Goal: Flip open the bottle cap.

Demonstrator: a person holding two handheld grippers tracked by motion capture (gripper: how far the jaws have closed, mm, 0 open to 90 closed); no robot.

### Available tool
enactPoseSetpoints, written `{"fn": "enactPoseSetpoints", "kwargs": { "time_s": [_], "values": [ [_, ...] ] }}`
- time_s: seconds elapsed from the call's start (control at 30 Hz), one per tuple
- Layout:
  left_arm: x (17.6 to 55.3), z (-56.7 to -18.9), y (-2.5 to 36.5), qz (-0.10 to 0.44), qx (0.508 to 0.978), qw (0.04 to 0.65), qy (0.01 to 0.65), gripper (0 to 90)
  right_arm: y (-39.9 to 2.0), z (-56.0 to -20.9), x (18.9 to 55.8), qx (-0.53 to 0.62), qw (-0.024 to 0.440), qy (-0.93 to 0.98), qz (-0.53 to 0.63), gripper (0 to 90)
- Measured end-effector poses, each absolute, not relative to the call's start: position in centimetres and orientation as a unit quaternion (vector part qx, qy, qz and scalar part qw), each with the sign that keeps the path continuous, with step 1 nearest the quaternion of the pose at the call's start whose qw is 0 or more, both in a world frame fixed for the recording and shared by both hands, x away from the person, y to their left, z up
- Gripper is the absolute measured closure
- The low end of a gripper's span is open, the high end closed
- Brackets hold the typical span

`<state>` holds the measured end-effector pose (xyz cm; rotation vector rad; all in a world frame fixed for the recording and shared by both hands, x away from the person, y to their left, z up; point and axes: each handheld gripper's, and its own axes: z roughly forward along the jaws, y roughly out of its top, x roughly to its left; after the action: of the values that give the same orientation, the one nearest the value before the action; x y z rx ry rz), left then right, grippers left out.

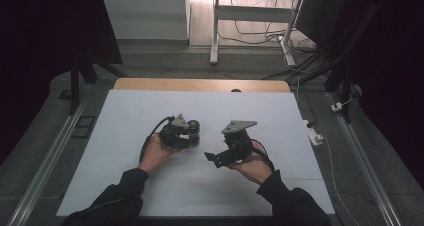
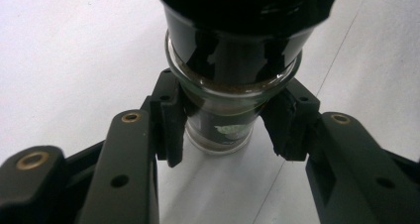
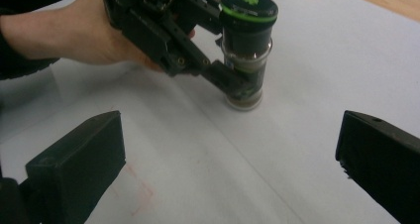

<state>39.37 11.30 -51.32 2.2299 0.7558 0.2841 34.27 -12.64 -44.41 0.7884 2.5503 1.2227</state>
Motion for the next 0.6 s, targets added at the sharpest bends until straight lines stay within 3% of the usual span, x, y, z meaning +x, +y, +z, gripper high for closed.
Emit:
{"fn": "enactPoseSetpoints", "kwargs": {
  "time_s": [0.6],
  "values": [
    [39.4, -51.3, 11.3, 0.111, 0.871, 0.375, 0.297, 54.1, -10.0, -45.7, 37.0, 0.263, 0.116, 0.871, 0.398, 2.6]
  ]
}}
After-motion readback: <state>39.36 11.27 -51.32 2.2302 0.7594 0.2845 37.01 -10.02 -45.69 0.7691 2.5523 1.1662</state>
